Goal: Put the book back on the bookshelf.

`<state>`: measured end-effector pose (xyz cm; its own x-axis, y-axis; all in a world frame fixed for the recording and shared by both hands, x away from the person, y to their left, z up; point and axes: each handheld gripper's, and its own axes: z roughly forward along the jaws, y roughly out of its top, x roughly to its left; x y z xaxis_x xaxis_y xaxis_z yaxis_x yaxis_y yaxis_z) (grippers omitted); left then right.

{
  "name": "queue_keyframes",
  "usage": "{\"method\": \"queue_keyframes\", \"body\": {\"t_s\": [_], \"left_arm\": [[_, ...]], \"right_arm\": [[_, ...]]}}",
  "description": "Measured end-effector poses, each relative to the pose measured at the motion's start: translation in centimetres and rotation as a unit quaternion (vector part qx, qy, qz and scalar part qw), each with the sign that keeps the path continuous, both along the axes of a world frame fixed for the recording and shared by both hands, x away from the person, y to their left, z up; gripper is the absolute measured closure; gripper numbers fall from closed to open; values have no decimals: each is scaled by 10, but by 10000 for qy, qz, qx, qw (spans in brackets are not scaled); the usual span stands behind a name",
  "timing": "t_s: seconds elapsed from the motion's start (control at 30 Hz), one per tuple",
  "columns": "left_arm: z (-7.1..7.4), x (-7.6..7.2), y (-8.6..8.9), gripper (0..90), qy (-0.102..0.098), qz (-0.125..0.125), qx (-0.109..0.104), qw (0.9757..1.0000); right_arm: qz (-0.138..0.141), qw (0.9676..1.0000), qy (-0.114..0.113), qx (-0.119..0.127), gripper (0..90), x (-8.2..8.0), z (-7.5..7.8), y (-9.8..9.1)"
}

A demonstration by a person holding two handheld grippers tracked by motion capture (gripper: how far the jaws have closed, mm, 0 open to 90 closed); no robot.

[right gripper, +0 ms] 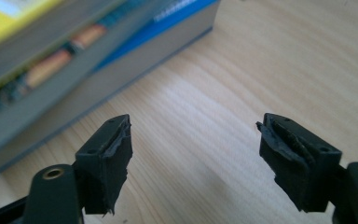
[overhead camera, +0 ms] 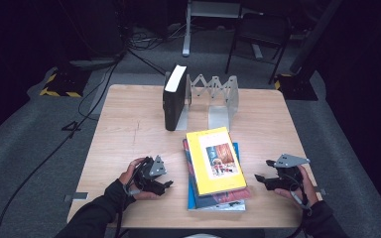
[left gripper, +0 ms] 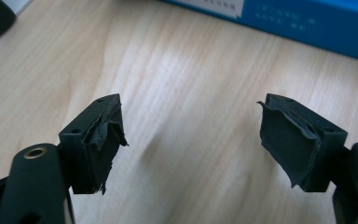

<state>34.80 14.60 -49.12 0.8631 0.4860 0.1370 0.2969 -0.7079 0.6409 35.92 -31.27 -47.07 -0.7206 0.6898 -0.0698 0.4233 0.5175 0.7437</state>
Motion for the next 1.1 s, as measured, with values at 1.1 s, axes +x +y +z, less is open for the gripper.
{"method": "queue_keyframes", "body": {"t_s": [1.1], "left_arm": [[-5,-1,-2,197,453,30,-560,9974]], "right_arm": [[1124,9902,810,199,342,-22,26,62]]}}
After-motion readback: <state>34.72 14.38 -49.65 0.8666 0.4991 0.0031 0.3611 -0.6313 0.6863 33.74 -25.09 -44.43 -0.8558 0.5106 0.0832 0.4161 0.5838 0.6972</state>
